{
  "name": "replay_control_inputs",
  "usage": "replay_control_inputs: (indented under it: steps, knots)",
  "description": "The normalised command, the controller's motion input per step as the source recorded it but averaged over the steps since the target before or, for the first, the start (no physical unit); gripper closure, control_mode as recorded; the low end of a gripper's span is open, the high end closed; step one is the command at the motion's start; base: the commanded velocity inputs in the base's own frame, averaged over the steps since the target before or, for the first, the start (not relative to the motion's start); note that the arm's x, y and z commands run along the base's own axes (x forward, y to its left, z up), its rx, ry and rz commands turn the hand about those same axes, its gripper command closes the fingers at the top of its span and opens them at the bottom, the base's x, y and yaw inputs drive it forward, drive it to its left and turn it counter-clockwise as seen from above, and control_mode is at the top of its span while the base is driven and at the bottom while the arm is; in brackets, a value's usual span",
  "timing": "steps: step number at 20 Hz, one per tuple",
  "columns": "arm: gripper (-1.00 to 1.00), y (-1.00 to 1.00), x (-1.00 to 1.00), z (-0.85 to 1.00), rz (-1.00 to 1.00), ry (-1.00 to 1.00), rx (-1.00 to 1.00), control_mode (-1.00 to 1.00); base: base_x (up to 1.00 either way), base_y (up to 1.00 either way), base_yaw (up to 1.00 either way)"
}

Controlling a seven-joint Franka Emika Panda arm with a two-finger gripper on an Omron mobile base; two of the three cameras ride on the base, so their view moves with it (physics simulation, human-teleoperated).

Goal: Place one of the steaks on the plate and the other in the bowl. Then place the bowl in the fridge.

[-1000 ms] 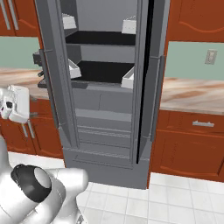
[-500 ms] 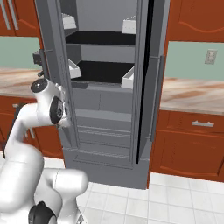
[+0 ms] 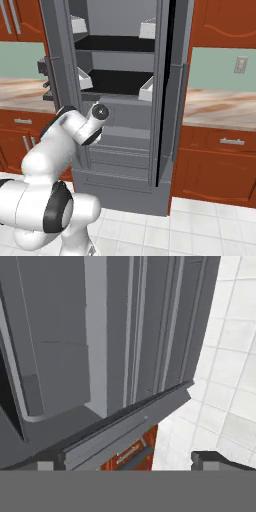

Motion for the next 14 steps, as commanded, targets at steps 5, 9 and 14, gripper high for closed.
replay_control_inputs:
  steps: [5,9,14]
  knots:
    - [-1.0,-0.03,0.78,-0.26,0.0,0.0,0.05,-1.0,0.0,0.0,0.0]
    - [-1.0,0.04,0.63,-0.1,0.11,-0.07,0.03,-1.0,0.0,0.0,0.0]
    - [-1.0,0.1,0.72,-0.05,0.09,0.0,0.12,-1.0,0.0,0.0,0.0]
